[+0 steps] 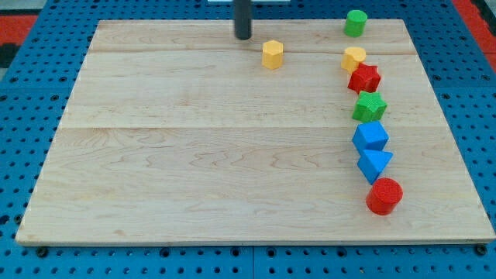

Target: Point your arm towards the top right

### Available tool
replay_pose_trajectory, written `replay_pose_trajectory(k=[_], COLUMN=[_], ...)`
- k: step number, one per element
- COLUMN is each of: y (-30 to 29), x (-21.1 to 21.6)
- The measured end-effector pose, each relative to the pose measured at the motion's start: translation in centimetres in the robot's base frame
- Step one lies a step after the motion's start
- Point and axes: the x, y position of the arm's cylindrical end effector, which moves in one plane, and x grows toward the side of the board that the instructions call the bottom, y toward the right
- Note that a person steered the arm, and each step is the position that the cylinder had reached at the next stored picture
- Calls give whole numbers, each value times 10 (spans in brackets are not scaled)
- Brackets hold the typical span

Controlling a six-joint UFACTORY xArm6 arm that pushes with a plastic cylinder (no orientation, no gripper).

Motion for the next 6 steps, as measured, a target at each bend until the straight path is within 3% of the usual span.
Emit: replay_pose_trajectory(k=[1,2,3,4,5,6], y=[58,80,3,-58,-30,82], x=[29,72,65,31,26,23])
